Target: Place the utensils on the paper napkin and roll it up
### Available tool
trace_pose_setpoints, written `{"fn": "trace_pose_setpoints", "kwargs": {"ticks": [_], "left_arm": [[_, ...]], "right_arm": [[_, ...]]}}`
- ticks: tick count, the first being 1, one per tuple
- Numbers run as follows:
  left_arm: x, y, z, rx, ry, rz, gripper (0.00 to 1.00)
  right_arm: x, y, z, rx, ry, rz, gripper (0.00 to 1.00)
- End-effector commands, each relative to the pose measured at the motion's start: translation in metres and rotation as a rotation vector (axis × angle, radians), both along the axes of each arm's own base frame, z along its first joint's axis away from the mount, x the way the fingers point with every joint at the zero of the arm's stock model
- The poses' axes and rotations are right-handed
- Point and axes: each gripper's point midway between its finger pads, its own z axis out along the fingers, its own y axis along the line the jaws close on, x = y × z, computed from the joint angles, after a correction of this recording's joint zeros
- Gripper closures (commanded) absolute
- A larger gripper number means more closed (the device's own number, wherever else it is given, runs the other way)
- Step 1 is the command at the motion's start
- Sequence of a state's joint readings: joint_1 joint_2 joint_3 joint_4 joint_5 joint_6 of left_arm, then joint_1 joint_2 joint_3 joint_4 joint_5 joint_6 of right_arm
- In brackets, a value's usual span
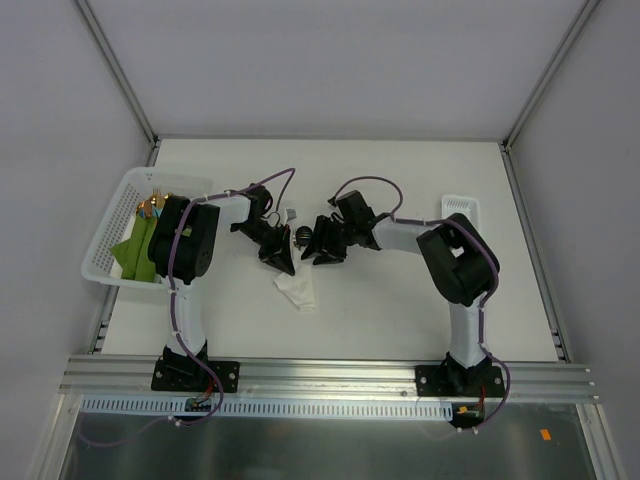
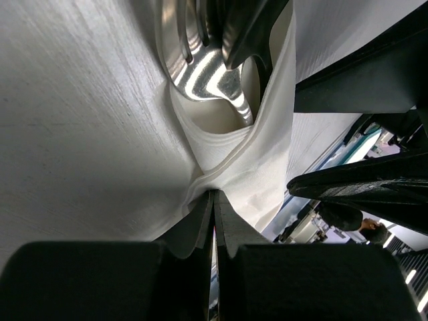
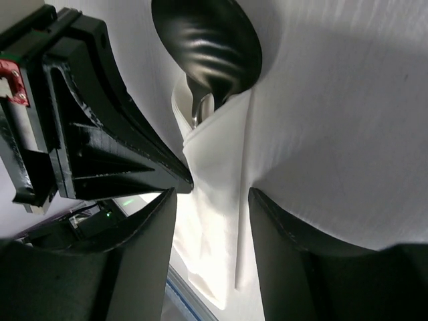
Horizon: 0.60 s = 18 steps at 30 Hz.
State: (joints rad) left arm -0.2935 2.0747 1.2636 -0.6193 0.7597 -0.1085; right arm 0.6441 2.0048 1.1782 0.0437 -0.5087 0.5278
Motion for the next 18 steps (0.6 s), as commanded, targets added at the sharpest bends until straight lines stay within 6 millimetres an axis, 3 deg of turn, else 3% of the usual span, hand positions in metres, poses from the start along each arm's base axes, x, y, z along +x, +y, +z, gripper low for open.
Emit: {"fn": "trace_pose_setpoints", "kwargs": {"ticks": [1, 7, 11, 16, 17, 18], "left_arm": [[-0.003, 0.018, -0.040, 0.136, -0.023, -0.055, 1.00], [0.000, 0.018, -0.039, 0.137, -0.026, -0.055, 1.00], [0.001, 0.019, -0.039, 0.136, -0.019, -0.046, 1.00], [0.002, 0.021, -0.039, 0.134, -0.017, -0.043, 1.00], [0.002, 0.022, -0.040, 0.135, -0.015, -0.040, 1.00], [0.002, 0.022, -0.040, 0.133, -0.015, -0.038, 1.00]], "right_arm": [[-0.002, -0.013, -0.032, -0.122, 0.029, 0.000, 0.49], [-0.005, -0.015, -0.045, -0.137, 0.049, 0.014, 0.59], [-0.009, -0.018, -0.057, -0.136, 0.065, 0.013, 0.77], [-0.011, -0.018, -0.063, -0.116, 0.076, -0.001, 0.92], [-0.010, -0.017, -0.063, -0.109, 0.071, -0.004, 1.00], [-0.010, -0.018, -0.064, -0.105, 0.071, -0.009, 1.00]]}}
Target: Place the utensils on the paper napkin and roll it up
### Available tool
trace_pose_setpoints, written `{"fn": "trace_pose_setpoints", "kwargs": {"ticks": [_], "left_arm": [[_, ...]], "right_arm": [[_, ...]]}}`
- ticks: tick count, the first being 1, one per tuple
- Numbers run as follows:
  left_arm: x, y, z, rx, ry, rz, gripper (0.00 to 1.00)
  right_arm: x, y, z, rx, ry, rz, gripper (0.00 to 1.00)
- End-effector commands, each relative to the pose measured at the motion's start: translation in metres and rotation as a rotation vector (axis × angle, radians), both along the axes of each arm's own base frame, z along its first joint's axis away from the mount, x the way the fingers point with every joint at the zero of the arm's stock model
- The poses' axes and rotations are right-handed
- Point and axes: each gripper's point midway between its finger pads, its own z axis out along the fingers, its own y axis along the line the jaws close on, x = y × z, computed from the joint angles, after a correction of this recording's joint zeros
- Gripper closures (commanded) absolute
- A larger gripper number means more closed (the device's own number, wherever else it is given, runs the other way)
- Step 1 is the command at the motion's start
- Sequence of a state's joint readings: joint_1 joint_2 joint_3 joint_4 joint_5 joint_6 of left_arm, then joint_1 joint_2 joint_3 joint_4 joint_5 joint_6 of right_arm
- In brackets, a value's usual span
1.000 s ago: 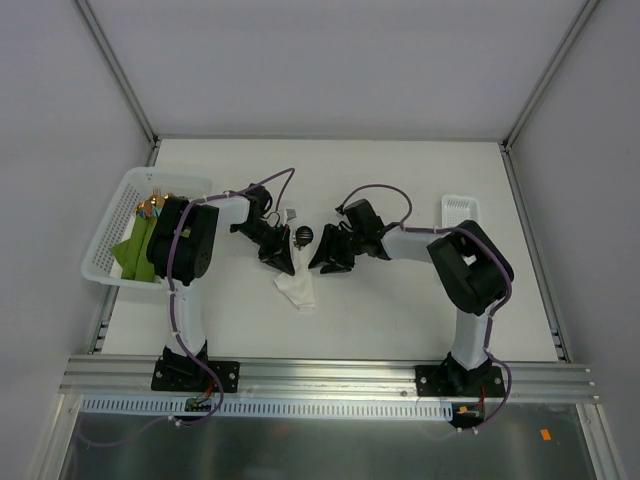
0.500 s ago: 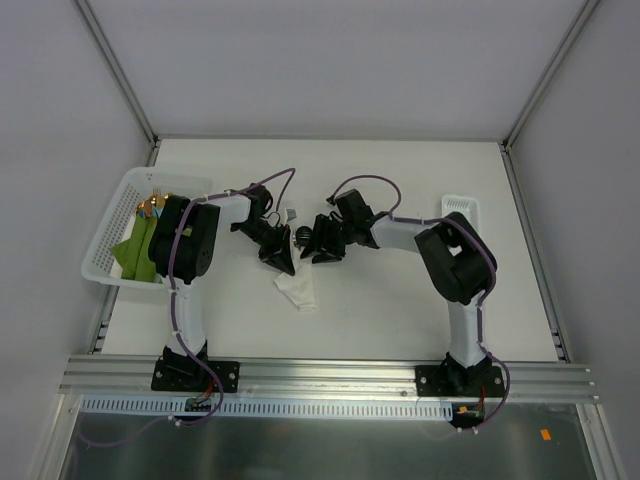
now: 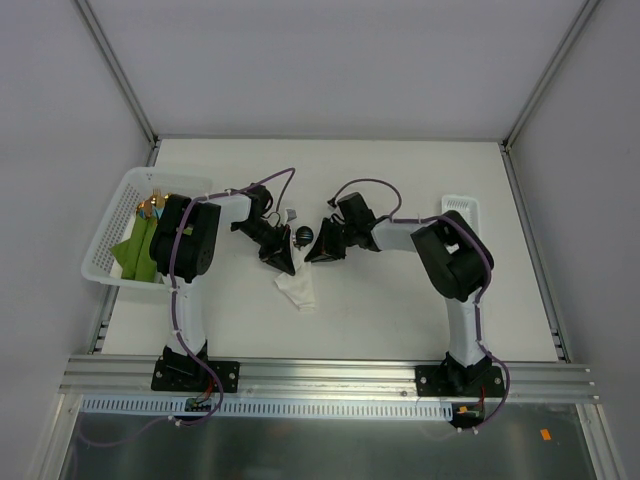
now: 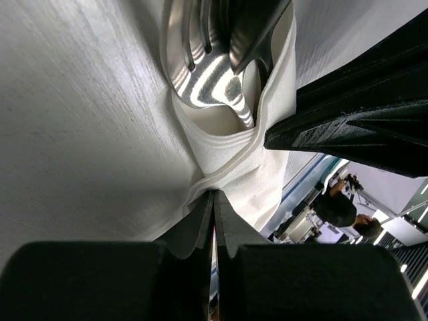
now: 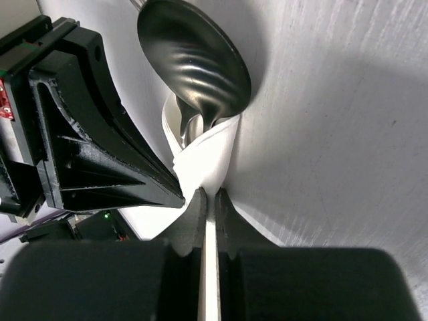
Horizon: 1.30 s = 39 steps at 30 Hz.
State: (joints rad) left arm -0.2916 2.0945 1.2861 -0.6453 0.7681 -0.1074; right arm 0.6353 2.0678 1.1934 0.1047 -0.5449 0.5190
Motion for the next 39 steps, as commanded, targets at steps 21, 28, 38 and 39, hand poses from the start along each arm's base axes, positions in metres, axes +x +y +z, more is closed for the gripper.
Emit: {"fn": "trace_pose_setpoints", "kwargs": {"ticks": [21, 28, 38, 39], "left_arm": [[0.018, 0.031, -0.019, 0.090, -0.090, 0.007, 0.98], [0.031, 0.020, 0.005, 0.022, -0.154, 0.002, 0.80], [0.035, 0.004, 0.021, 0.030, -0.249, -0.065, 0.65], [0.035, 0.003, 0.022, 0.029, -0.252, -0.067, 0.64]], "right_arm": [[-0.047, -0.042, -0.036, -0.025, 0.057, -0.226, 1.00], [-0.052, -0.040, -0.041, -0.043, 0.061, -0.240, 1.00], [-0.054, -0.042, -0.048, -0.064, 0.077, -0.258, 1.00], [-0.054, -0.042, -0.048, -0.065, 0.076, -0.262, 1.00]]}}
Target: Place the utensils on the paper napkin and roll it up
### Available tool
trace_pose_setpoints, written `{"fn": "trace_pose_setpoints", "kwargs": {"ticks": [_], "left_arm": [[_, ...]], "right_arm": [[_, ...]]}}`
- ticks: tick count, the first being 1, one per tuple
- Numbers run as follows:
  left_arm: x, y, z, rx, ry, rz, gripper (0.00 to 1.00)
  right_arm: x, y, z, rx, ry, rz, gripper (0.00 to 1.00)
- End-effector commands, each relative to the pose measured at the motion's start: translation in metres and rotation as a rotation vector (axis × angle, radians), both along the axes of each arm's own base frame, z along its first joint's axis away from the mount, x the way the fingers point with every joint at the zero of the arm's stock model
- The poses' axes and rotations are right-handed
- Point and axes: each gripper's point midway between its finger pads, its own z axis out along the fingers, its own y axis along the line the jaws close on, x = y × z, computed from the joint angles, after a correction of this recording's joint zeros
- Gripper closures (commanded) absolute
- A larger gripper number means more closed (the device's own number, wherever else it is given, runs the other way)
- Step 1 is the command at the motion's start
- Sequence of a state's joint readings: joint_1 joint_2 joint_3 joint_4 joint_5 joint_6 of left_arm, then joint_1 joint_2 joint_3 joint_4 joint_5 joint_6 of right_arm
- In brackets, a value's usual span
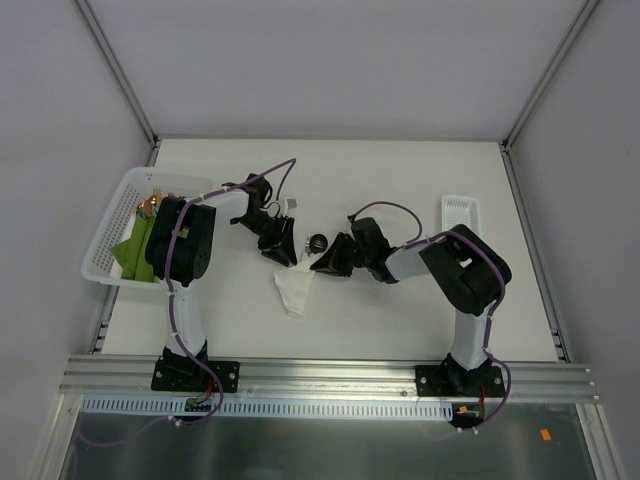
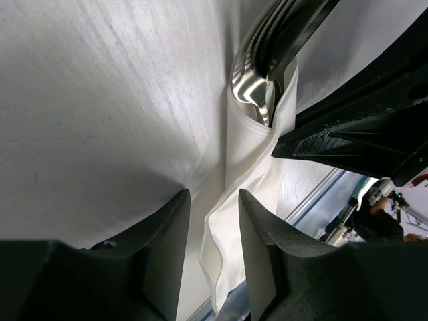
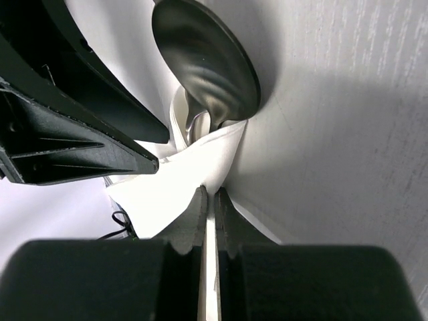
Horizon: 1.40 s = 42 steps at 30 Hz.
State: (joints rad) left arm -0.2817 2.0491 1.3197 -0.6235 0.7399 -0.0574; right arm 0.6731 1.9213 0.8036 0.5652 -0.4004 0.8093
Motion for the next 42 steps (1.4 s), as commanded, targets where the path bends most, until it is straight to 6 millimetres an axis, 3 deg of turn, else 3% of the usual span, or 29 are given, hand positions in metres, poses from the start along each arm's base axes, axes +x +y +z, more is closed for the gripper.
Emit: {"fn": "trace_pose_setpoints", "kwargs": {"ticks": [1, 11, 16, 25, 35, 42], "left_arm": [[0.013, 0.000, 0.008, 0.038, -0.118, -0.041, 0.63], [0.003, -0.001, 0.005, 0.050, -0.114, -0.060, 0.54], [0.009, -0.005, -0.003, 0.099, -0.151, -0.068, 0.54], [0.012, -0.027, -0.009, 0.111, -0.193, -0.108, 0.53], [0.024, -0.007, -0.026, 0.287, -0.276, -0.098, 0.55], [0.019, -0.012, -0.029, 0.334, -0.323, -0.153, 0.57]], "right_arm": [[-0.030, -0.026, -0.048, -0.172, 0.113, -0.011, 1.00], [-0.031, -0.027, -0.049, -0.176, 0.114, -0.015, 1.00], [-0.032, -0.027, -0.049, -0.169, 0.116, -0.011, 1.00], [-0.032, -0.028, -0.051, -0.171, 0.120, -0.016, 1.00], [-0.033, -0.027, -0.052, -0.171, 0.126, -0.016, 1.00], [-0.034, -0.027, -0.054, -0.172, 0.132, -0.014, 1.00]]}}
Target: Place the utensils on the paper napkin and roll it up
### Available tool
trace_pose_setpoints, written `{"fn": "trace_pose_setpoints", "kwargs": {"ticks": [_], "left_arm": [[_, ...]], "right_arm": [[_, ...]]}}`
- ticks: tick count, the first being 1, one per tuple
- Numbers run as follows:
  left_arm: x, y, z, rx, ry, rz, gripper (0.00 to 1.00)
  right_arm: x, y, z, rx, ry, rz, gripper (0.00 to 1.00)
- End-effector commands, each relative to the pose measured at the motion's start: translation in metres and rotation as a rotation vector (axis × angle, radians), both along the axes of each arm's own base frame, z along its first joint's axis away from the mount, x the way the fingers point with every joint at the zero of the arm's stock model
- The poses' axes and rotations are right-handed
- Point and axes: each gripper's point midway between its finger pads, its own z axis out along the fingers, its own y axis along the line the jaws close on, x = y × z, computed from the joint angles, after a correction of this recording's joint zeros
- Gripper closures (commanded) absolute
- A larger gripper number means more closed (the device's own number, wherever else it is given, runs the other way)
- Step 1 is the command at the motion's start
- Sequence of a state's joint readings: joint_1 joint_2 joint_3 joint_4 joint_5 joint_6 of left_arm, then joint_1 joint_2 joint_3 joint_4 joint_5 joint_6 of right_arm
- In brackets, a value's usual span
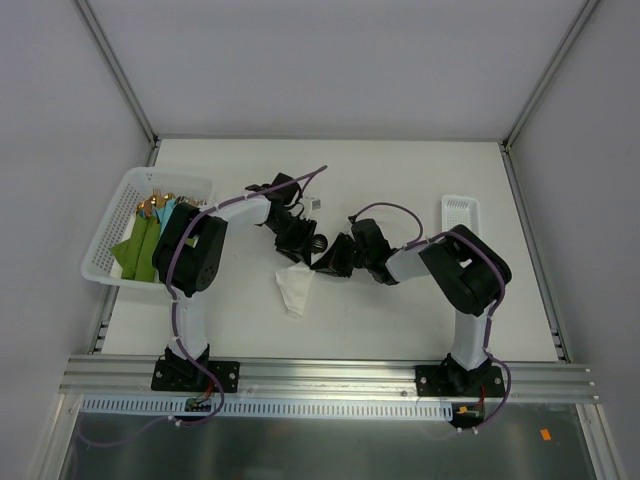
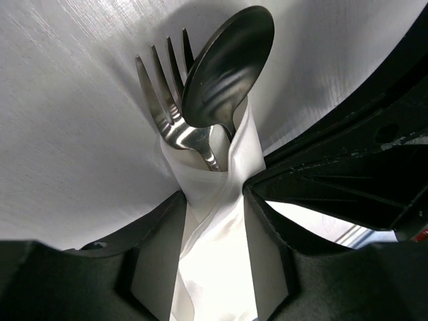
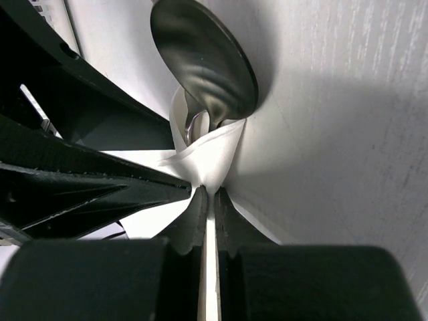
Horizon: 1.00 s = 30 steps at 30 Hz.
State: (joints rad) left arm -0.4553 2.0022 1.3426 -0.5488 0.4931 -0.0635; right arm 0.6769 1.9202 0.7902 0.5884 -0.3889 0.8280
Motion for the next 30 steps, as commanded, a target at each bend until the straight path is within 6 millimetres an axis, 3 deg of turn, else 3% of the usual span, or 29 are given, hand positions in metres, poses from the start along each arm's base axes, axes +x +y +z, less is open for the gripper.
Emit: {"fn": "trace_pose_setpoints", "kwargs": {"ticks": [1, 3, 8, 15, 17, 21, 23, 30], "left_arm": [[0.015, 0.019, -0.026, 0.159, -0.113, -0.024, 0.59], [0.014, 0.019, -0.029, 0.169, -0.110, -0.026, 0.61], [0.012, 0.023, -0.039, 0.195, -0.092, -0.027, 0.80], [0.007, 0.019, -0.038, 0.165, -0.074, -0.033, 1.00], [0.003, 0.016, -0.035, 0.138, -0.060, -0.037, 1.00], [-0.001, 0.008, -0.023, 0.072, -0.051, -0.042, 1.00], [0.000, 0.004, -0.015, 0.035, -0.055, -0.047, 1.00], [0.004, -0.005, 0.011, -0.045, -0.117, -0.077, 1.00]], "right_arm": [[-0.034, -0.027, -0.054, -0.179, 0.133, 0.002, 1.00], [-0.033, -0.027, -0.053, -0.176, 0.132, 0.003, 1.00], [-0.033, -0.028, -0.054, -0.175, 0.134, 0.002, 1.00], [-0.032, -0.027, -0.054, -0.169, 0.138, 0.011, 1.00], [-0.033, -0.027, -0.054, -0.163, 0.141, 0.016, 1.00], [-0.032, -0.032, -0.052, -0.154, 0.139, 0.011, 0.70], [-0.033, -0.035, -0.050, -0.145, 0.128, 0.002, 0.61], [-0.033, -0.047, -0.048, -0.126, 0.115, -0.014, 0.49]]}}
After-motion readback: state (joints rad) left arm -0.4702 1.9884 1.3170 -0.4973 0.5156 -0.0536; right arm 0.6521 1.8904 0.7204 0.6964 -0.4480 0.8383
